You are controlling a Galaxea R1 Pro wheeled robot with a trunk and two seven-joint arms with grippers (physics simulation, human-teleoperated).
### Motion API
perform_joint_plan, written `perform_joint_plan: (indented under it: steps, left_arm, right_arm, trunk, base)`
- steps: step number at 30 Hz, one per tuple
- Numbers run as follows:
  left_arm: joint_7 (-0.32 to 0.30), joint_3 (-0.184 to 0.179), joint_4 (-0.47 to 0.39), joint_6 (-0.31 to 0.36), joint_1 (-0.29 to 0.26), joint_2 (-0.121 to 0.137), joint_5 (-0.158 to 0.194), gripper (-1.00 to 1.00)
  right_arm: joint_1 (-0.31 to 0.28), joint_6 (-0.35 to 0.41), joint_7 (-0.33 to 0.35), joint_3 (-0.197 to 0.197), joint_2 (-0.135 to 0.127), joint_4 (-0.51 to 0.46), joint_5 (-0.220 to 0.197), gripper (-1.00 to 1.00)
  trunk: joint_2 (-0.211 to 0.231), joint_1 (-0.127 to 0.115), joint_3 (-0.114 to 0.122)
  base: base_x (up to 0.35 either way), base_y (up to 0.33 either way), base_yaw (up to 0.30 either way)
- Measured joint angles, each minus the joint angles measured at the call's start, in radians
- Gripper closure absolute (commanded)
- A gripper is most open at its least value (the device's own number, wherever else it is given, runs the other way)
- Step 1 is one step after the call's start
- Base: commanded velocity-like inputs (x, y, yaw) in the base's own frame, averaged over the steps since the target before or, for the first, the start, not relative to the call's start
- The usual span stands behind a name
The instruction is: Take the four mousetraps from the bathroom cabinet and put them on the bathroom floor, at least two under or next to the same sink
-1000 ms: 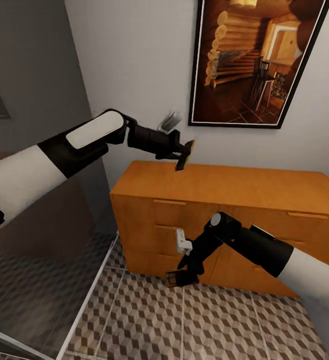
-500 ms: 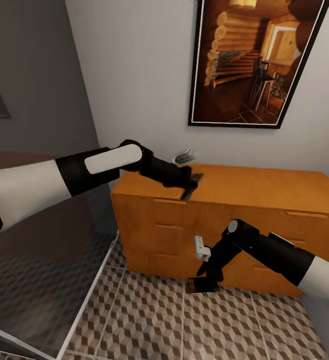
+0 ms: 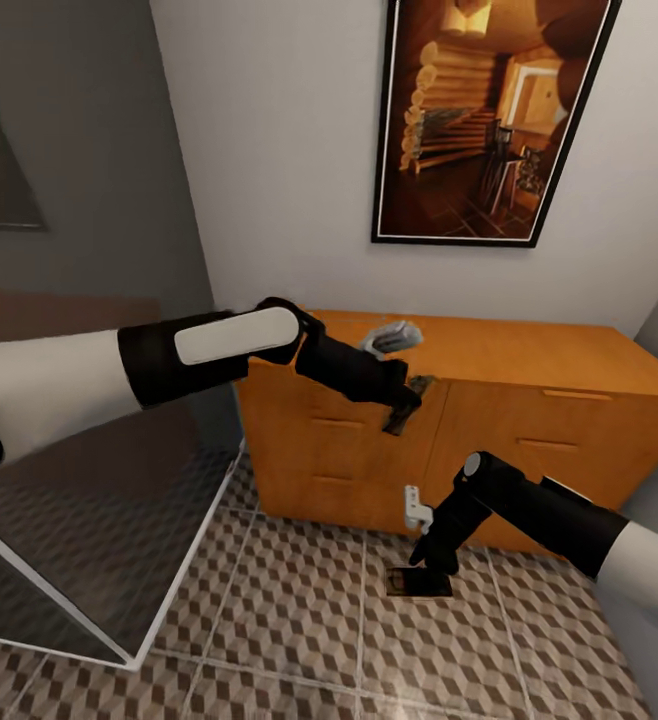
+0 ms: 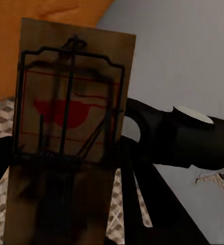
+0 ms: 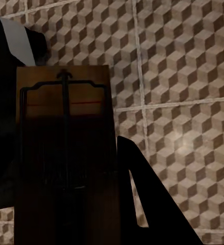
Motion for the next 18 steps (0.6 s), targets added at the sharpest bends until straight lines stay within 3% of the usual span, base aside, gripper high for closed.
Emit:
perform_joint_plan:
  steps: [4, 8, 9, 12, 14, 16, 18]
  left_arm:
    - [0.0, -0.158, 0.003, -0.103, 0.005, 0.0, 0.0, 1.0]
    - [-0.002, -0.355, 0.0, -0.213, 0.056, -0.01, 0.007, 1.0]
    - [-0.002, -0.393, 0.003, -0.233, 0.097, -0.013, 0.007, 1.0]
    - [0.002, -0.447, 0.02, -0.288, 0.229, -0.015, 0.003, 1.0]
    - [0.002, -0.521, 0.116, -0.355, 0.394, -0.021, -0.002, 1.0]
    - [-0.001, -0.566, 0.234, -0.391, 0.504, -0.036, -0.001, 1.0]
    - [-0.003, -0.611, 0.332, -0.442, 0.603, -0.044, 0.002, 1.0]
  right_arm:
    - [0.002, 0.001, -0.002, 0.001, 0.004, 0.032, 0.003, 1.0]
    - [0.003, -0.001, -0.011, 0.003, 0.006, 0.067, 0.007, 1.0]
    - [0.014, -0.003, -0.022, 0.005, 0.007, 0.084, 0.008, 1.0]
    - [0.062, -0.006, -0.066, 0.006, 0.01, 0.116, 0.009, 1.0]
    - [0.115, -0.009, -0.142, 0.007, 0.017, 0.13, 0.01, 1.0]
    - [0.169, -0.01, -0.23, 0.007, 0.048, 0.143, 0.008, 1.0]
    - [0.231, -0.014, -0.355, 0.007, 0.107, 0.197, 0.007, 1.0]
  trunk:
    - [0.0, 0.0, 0.0]
    - [0.0, 0.0, 0.0]
    - [0.0, 0.0, 0.0]
    - [0.0, 0.0, 0.0]
    - [0.0, 0.0, 0.0]
    - [0.0, 0.0, 0.0]
    - [0.0, -0.001, 0.0]
  base:
    - [-0.332, 0.0, 0.0]
    - [-0.318, 0.0, 0.0]
    - [-0.278, 0.0, 0.0]
    - [-0.229, 0.0, 0.0]
    - [-0.168, 0.0, 0.0]
    - [-0.091, 0.0, 0.0]
    - [-0.032, 0.0, 0.0]
